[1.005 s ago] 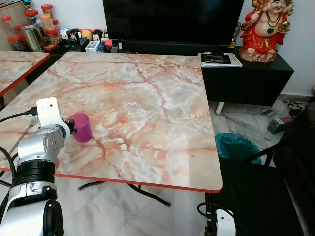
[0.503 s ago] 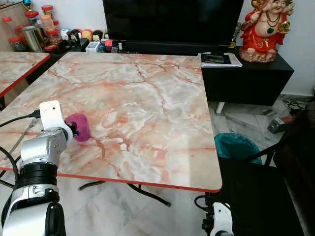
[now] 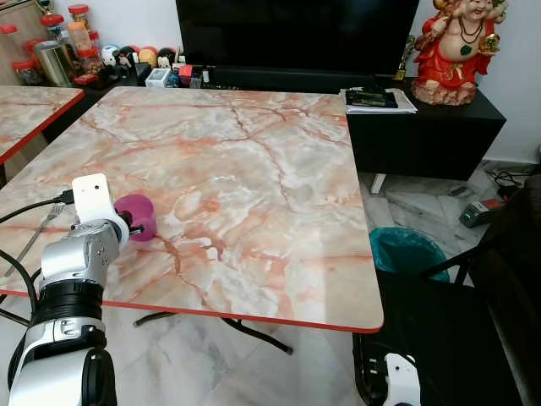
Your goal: Setting the table
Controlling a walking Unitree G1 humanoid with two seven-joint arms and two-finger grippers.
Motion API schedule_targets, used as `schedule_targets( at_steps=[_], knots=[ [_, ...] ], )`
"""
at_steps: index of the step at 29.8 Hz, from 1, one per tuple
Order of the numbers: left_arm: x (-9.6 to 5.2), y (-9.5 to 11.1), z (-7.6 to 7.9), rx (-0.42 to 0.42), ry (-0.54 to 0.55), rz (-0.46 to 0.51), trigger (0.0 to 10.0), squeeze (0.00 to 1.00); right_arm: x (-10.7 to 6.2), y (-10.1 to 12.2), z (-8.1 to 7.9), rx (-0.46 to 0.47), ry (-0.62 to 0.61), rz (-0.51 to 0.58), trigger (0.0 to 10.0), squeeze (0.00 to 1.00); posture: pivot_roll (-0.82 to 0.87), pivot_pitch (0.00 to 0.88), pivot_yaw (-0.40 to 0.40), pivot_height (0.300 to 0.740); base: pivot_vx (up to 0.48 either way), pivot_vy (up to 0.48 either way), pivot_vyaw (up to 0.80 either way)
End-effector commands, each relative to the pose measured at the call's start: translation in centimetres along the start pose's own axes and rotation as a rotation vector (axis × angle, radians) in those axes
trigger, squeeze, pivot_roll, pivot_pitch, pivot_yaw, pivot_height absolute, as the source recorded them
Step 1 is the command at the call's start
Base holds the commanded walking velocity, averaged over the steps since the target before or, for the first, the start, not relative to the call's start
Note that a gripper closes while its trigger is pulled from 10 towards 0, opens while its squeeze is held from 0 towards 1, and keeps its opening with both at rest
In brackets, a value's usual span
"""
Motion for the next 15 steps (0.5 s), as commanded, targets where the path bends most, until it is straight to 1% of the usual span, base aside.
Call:
schedule_targets(
  at_steps=[1, 4, 8, 15],
  knots=[
    [0.0, -0.2, -0.2, -0.007, 0.011, -0.003, 0.0, 0.00, 0.0, 0.0, -0.2, -0.001, 0.004, 0.004, 10.0, 0.00, 0.04, 0.000, -0.004, 0.728, 0.000, 0.000, 0.00],
    [0.0, -0.1, -0.2, -0.008, 0.013, 0.002, 0.0, 0.00, 0.0, -0.1, -0.2, -0.002, 0.005, 0.004, 10.0, 0.00, 0.04, 0.000, -0.005, 0.728, 0.000, 0.000, 0.00],
    [0.0, 0.1, -0.2, -0.012, 0.012, 0.019, 0.0, 0.00, 0.0, -0.2, -0.8, -0.005, 0.012, 0.008, 10.0, 0.00, 0.04, 0.000, -0.005, 0.728, 0.000, 0.000, 0.00],
    [0.0, -0.1, 0.1, -0.013, 0.002, 0.018, 0.0, 0.00, 0.1, 0.2, -1.9, -0.008, 0.025, 0.018, 10.0, 0.00, 0.04, 0.000, -0.006, 0.728, 0.000, 0.000, 0.00]
  ],
)
Point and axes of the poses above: a point about 5 cm out from each wrist's last joint towards the gripper, its own x axis pointing out of the wrist towards the gripper, its own y axis along the axis of the wrist's last joint, z = x × y, the point moved 1 cm from there along x, pointing out of the wrist towards the gripper, and after that the axes turned 10 degrees about -x, right-handed, at the moved point
